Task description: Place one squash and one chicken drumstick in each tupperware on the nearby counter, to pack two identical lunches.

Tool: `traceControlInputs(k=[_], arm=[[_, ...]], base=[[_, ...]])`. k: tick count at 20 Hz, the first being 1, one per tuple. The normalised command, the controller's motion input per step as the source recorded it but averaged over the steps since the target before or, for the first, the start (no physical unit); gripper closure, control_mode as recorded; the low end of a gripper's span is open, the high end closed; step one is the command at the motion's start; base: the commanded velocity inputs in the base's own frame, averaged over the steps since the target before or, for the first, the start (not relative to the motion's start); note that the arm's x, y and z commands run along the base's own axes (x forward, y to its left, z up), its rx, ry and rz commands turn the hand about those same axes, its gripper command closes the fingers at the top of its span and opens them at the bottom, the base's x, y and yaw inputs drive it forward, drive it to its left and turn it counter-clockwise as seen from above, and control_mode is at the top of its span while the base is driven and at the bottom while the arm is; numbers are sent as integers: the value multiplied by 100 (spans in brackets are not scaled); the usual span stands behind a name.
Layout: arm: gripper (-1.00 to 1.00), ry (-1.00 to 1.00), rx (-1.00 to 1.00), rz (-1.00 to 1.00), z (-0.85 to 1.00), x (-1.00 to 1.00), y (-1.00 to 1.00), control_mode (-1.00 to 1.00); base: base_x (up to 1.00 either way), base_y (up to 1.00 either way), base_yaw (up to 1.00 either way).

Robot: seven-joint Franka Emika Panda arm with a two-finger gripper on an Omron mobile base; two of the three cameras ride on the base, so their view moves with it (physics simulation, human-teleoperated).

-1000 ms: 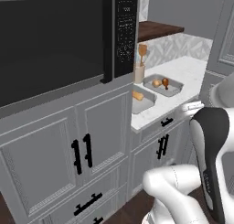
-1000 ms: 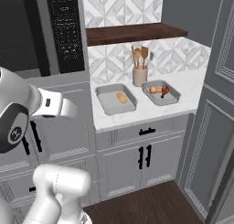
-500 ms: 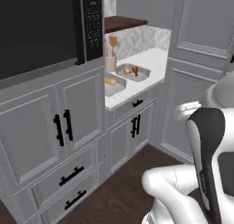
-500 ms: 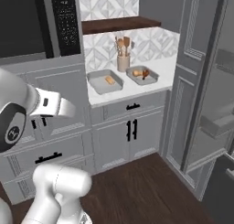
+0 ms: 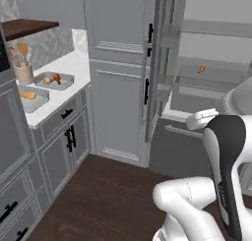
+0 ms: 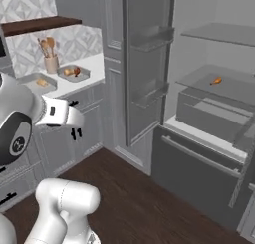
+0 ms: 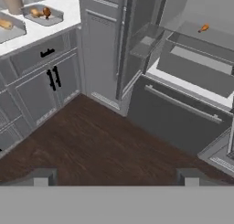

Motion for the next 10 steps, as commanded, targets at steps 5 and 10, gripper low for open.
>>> traceControlInputs(k=[5, 10], arm=[[-100, 0, 0, 0, 0, 0, 0, 100], [-100, 0, 0, 0, 0, 0, 0, 100]], base=[[-1, -39, -59], [39, -2, -43]])
